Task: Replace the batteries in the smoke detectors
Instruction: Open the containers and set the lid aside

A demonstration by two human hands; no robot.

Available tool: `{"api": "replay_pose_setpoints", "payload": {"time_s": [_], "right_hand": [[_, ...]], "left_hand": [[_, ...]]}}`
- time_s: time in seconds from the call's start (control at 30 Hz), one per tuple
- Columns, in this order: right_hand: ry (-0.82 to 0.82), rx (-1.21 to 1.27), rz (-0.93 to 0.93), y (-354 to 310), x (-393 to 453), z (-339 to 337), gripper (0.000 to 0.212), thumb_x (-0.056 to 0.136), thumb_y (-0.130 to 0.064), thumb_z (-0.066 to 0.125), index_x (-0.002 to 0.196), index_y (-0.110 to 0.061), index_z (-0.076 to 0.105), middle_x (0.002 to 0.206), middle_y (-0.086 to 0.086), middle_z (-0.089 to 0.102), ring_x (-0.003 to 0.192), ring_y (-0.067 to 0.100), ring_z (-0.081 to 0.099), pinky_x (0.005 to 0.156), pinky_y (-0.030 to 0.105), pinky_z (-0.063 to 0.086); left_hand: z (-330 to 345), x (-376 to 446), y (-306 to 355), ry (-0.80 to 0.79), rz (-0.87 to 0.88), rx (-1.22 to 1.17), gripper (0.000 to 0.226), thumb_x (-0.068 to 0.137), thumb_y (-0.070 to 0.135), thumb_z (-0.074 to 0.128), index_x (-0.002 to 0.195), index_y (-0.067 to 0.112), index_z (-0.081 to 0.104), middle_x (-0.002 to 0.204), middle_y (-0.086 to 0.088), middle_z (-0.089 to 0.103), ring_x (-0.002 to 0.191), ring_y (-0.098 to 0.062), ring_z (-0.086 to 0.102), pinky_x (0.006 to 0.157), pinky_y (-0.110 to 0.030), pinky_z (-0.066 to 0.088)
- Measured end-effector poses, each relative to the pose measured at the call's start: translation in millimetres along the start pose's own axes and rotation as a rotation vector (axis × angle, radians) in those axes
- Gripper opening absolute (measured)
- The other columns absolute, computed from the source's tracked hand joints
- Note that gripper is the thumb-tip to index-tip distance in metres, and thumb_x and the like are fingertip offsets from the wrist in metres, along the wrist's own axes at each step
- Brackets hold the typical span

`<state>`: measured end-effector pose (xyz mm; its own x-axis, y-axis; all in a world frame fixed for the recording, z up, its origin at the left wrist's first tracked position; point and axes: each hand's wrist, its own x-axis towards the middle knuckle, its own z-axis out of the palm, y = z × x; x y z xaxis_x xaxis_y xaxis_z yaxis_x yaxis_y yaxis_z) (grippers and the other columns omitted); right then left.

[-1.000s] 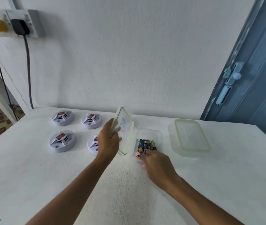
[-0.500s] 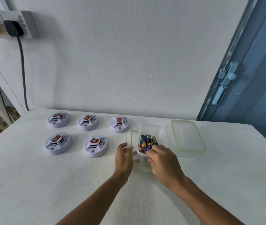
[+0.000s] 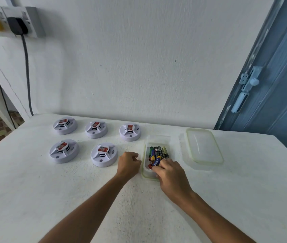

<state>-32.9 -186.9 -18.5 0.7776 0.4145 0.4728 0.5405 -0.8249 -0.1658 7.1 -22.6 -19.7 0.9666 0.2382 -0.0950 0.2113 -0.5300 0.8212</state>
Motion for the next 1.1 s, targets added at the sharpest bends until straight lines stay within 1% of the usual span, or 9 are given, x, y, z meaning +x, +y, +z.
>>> {"api": "replay_pose_setpoints", "payload": {"time_s": [0.17,0.3,0.4,0.5,0.63,0.73,0.8,0.93,1.1], "right_hand": [[-0.042,0.060,-0.044,6.6,0.4,3.4,0.033,0.061,0.002,0.081,0.089,-0.015,0.074,0.070,-0.001,0.057,0.066,0.020,0.057,0.056,0.026,0.046],[-0.083,0.110,-0.075,13.6,0.0,3.0,0.033,0.068,0.003,0.076,0.098,-0.013,0.074,0.075,0.001,0.060,0.070,0.023,0.059,0.059,0.033,0.051],[-0.074,0.120,-0.094,14.7,0.1,-0.6,0.031,0.074,-0.006,0.070,0.105,-0.012,0.071,0.084,0.002,0.061,0.080,0.022,0.058,0.067,0.034,0.051],[0.104,0.153,-0.025,9.9,-9.0,-5.3,0.027,0.077,-0.011,0.066,0.104,-0.011,0.065,0.095,0.003,0.059,0.092,0.020,0.053,0.076,0.029,0.046],[0.310,0.296,0.273,6.4,-37.8,-5.8,0.028,0.074,-0.011,0.052,0.102,-0.011,0.054,0.099,0.004,0.055,0.095,0.018,0.051,0.080,0.025,0.046],[0.146,0.279,0.473,10.9,-55.5,1.0,0.049,0.075,-0.017,0.061,0.123,-0.007,0.055,0.120,0.007,0.059,0.112,0.022,0.053,0.095,0.027,0.043],[0.009,0.285,0.536,11.7,-59.7,4.9,0.060,0.079,-0.026,0.067,0.133,-0.006,0.051,0.133,0.009,0.055,0.124,0.026,0.050,0.101,0.030,0.036],[-0.070,0.237,0.518,17.4,-55.2,15.3,0.067,0.076,-0.049,0.064,0.129,-0.009,0.055,0.132,0.005,0.057,0.125,0.023,0.051,0.102,0.036,0.041],[-0.138,0.022,0.506,26.7,-39.5,32.6,0.050,0.070,-0.043,0.075,0.107,-0.010,0.067,0.126,0.013,0.062,0.113,0.031,0.058,0.078,0.045,0.048]], "left_hand": [[-1.7,4.5,-5.7,-0.050,-0.004,0.011,0.037,0.086,0.006,0.068,0.122,-0.001,0.063,0.101,-0.020,0.072,0.080,-0.027,0.071,0.077,-0.036,0.060],[-3.1,8.1,-8.4,-0.068,0.009,0.022,0.039,0.085,0.009,0.071,0.122,0.000,0.062,0.100,-0.018,0.073,0.087,-0.028,0.071,0.084,-0.041,0.058],[-4.5,6.8,-7.3,-0.069,0.061,0.099,0.040,0.086,0.013,0.070,0.124,0.001,0.062,0.108,-0.015,0.070,0.088,-0.021,0.066,0.085,-0.032,0.056],[-7.9,-3.3,-11.5,0.011,0.279,0.242,0.039,0.087,0.017,0.069,0.124,0.009,0.063,0.121,-0.009,0.062,0.101,-0.018,0.058,0.088,-0.027,0.048],[-16.8,-21.6,-29.6,-0.086,0.618,0.384,0.047,0.085,0.044,0.060,0.124,0.017,0.065,0.133,-0.003,0.060,0.129,-0.019,0.048,0.107,-0.046,0.041],[-14.5,-26.3,-48.8,-0.244,0.672,0.548,0.088,0.077,0.082,0.036,0.146,0.027,0.042,0.155,0.008,0.027,0.147,-0.012,0.015,0.120,-0.043,0.013],[-7.8,-25.1,-58.2,-0.243,0.664,0.584,0.101,0.075,0.088,0.022,0.152,0.024,0.028,0.158,0.007,0.016,0.149,-0.013,0.005,0.122,-0.039,0.007],[4.5,-19.5,-55.6,-0.189,0.659,0.488,0.090,0.080,0.071,0.040,0.149,0.014,0.035,0.156,-0.006,0.031,0.143,-0.017,0.010,0.118,-0.036,0.013],[11.0,0.5,-42.2,-0.231,0.600,0.514,0.081,0.086,0.055,0.055,0.151,0.014,0.029,0.159,-0.005,0.023,0.149,-0.022,0.012,0.118,-0.028,0.005]]}}
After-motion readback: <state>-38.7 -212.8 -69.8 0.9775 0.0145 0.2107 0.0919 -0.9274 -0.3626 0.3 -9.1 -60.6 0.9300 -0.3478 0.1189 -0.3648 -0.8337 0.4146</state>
